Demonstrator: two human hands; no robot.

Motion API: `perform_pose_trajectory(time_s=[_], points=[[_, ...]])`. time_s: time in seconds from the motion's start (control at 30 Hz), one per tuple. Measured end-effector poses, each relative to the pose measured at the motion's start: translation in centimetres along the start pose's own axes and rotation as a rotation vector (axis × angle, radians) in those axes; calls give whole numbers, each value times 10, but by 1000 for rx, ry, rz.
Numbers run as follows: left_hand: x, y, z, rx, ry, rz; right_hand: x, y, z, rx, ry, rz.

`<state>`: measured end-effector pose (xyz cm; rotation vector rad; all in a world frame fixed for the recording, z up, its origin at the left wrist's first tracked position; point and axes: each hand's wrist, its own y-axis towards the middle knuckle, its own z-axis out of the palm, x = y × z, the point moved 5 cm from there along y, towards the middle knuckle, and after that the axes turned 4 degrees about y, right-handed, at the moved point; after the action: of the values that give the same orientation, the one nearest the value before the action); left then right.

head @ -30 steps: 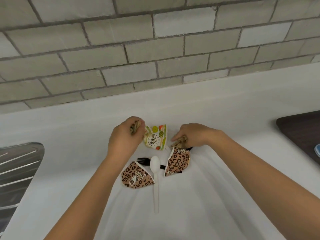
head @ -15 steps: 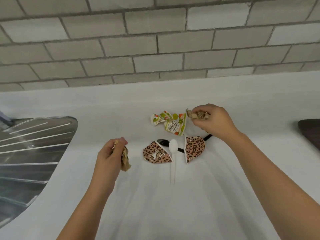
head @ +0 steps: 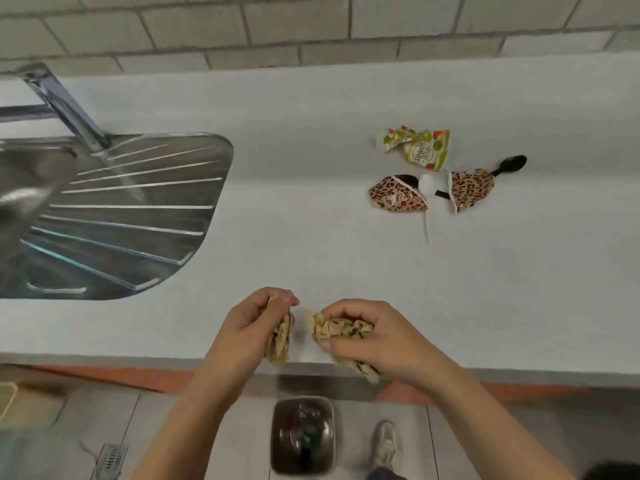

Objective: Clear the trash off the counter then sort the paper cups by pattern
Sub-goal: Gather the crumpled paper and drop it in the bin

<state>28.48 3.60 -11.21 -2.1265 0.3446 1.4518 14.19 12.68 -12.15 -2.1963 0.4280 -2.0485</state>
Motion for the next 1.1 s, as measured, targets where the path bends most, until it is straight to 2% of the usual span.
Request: perform_pose_trajectory(time_s=[0.17,0.27,0.33,0.43,0.57,0.7,0.83,0.97,1.1], points=[[62,-46,-27,285,-5,-110,-40,-20,68,113,-59,95],[115,-61,-31,362,129,-200,-87,-19,96,76,-123,209],[161,-59,-28,332,220,-283,-133,-13,110,-21,-87,338],[233,-45,-15,201,203,-449,-209,0,131,-167,21,558],[318,-14,2,45,206,-630,-285,15,151,-324,64,725],[369,10,21,96,318,-689,-334,26,161,-444,125,799],[401,20,44,228,247,-778,-355,38,166,-441,140,811],[410,25,47,236,297,-714,-359,43,162,-490,153,829],[363,22,37,142,292,-472,-331,44,150,-533,39,730]])
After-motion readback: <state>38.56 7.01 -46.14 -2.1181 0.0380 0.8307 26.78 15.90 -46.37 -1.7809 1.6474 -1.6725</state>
